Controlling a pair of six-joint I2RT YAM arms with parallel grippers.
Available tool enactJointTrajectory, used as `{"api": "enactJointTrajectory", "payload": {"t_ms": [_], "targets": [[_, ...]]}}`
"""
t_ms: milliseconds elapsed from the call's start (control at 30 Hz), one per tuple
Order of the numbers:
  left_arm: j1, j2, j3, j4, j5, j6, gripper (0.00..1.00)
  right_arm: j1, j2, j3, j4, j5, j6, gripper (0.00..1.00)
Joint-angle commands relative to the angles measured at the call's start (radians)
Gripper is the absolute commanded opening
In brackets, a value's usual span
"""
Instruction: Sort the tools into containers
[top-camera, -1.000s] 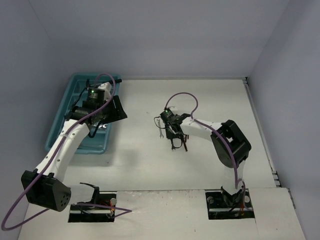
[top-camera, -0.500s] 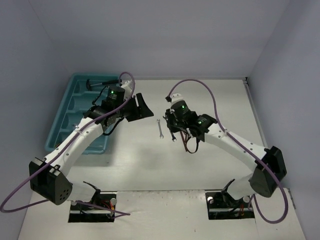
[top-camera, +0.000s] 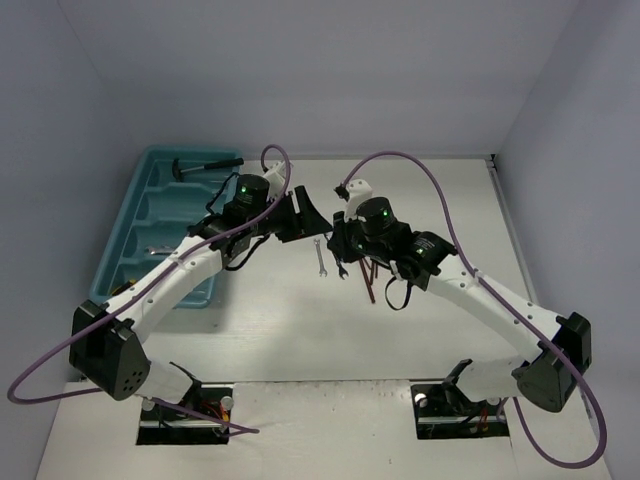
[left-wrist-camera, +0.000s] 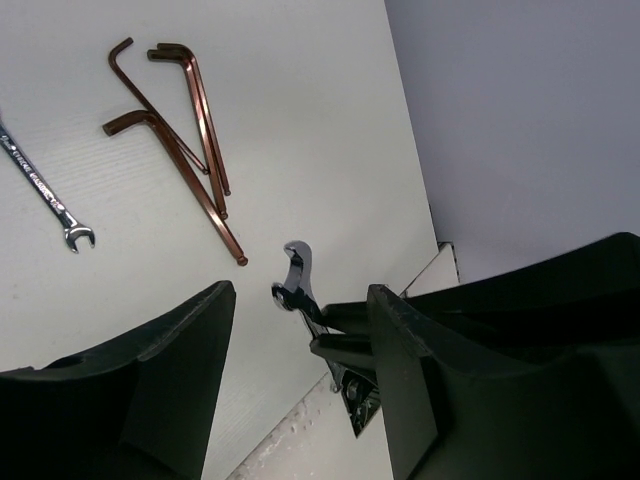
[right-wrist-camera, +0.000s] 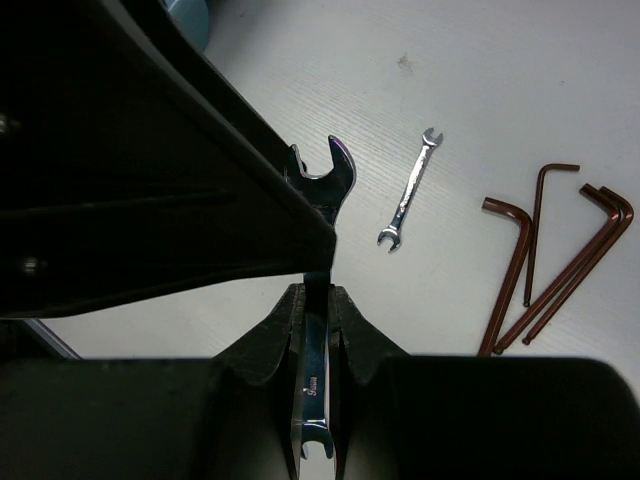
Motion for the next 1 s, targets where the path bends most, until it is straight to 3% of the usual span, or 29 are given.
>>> {"api": "enactJointTrajectory", "payload": {"t_ms": [0, 67, 300, 367, 567, 667, 800, 867, 967], "targets": [[-0.026, 0.003, 0.051, 0.092, 0.015, -0.019, 0.52, 0.007, -0.051, 0.05, 0.081, -0.024, -0.007, 0.0], [-0.031, 0.005, 0.049, 0.099, 0.014, -0.025, 0.46, 0.007, -0.052, 0.051, 0.086, -0.023, -0.003, 0.0], [-0.032, -0.012, 0.04, 0.114, -0.021, -0.018, 0.04, 0.007, -0.035, 0.057, 0.099, -0.021, -0.004, 0.0], [-0.03, -0.015, 0.034, 0.124, -0.028, -0.019, 0.0, 0.005, -0.031, 0.058, 0.101, -0.015, -0.005, 0.03], [0.038, -0.038, 0.02, 0.121, -0.036, -0.023, 0.0, 0.004, -0.013, 0.07, 0.101, 0.012, -0.01, 0.53], [0.182, -0.073, 0.008, 0.069, -0.013, -0.012, 0.0, -0.003, -0.026, 0.059, 0.099, 0.062, -0.011, 0.7], [0.398, -0.115, 0.014, -0.091, 0.006, 0.048, 0.0, -0.022, -0.046, 0.017, 0.094, 0.108, -0.003, 0.74], [0.575, -0.117, 0.015, -0.153, 0.013, 0.074, 0.0, -0.033, -0.049, -0.004, 0.088, 0.116, -0.001, 0.75], [0.75, -0.102, -0.005, -0.2, 0.037, 0.101, 0.01, -0.038, -0.042, -0.031, 0.082, 0.127, 0.007, 0.75]]}}
